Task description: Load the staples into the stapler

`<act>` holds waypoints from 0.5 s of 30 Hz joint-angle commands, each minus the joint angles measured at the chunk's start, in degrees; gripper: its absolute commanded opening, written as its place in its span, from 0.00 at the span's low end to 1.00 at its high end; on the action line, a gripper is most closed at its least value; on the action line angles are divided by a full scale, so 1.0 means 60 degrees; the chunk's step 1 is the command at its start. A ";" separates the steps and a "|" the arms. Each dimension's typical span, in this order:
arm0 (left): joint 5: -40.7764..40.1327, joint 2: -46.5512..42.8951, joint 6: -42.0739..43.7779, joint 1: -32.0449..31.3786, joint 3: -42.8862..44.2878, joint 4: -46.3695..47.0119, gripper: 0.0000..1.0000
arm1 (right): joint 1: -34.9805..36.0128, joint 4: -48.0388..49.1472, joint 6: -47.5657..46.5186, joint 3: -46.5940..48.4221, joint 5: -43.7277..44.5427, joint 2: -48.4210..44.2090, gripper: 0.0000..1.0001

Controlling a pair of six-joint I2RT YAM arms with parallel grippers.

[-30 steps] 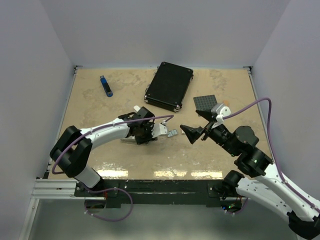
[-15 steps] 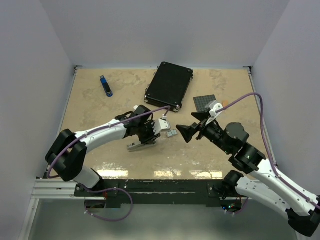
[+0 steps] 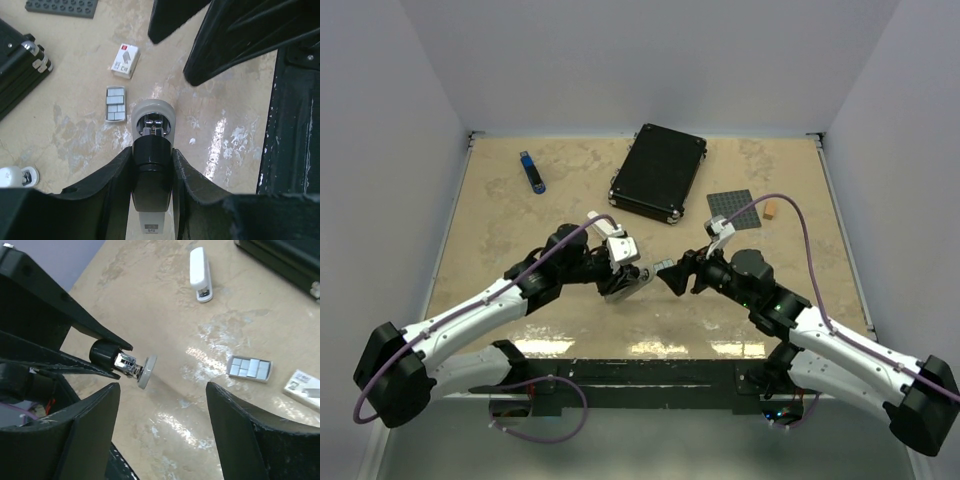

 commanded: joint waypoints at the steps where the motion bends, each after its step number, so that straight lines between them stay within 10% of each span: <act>1: 0.0359 -0.0664 -0.0898 -0.0233 -0.0384 0.2321 0.00 | 0.0020 0.2015 0.1300 -0.0339 -0.0794 0.0434 0.73; 15: -0.0255 -0.1104 -0.1778 -0.0702 -0.1014 0.4181 0.00 | 0.0035 0.2574 0.2135 -0.0734 -0.0297 0.0991 0.47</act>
